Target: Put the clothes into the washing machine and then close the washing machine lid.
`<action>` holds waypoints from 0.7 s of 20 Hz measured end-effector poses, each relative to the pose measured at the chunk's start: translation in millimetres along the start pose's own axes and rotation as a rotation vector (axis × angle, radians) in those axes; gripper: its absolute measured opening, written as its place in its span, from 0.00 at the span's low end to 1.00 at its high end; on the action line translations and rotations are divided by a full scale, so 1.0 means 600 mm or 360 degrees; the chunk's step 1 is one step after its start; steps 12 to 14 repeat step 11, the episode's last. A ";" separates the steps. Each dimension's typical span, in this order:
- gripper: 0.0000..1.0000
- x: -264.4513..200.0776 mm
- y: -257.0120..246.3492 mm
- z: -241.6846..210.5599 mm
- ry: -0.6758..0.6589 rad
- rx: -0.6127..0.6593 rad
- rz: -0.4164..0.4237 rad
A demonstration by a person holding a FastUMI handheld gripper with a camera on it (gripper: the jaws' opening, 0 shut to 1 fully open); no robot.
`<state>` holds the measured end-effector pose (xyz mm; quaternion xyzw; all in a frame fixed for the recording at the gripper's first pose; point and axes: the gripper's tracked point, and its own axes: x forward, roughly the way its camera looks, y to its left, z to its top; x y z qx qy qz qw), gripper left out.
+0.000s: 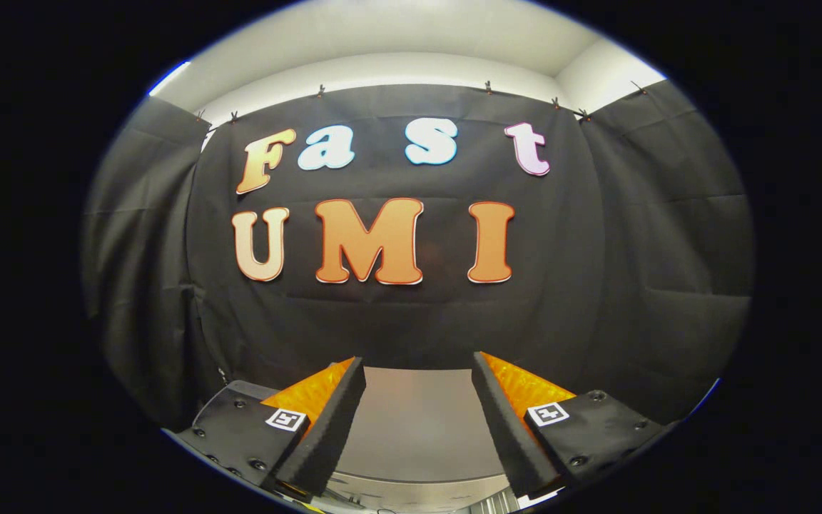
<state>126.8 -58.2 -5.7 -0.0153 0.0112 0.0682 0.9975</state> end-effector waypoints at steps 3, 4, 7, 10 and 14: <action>0.97 0.000 -0.014 0.009 -0.0019 0.0005 0.0008; 0.97 -0.003 -0.018 0.015 -0.0041 -0.0003 0.0008; 0.97 -0.003 -0.018 0.032 -0.0085 0.0010 0.0026; 0.97 -0.006 -0.022 0.035 -0.0102 0.0011 0.0021; 0.97 -0.006 -0.022 0.034 -0.0106 -0.0002 0.0021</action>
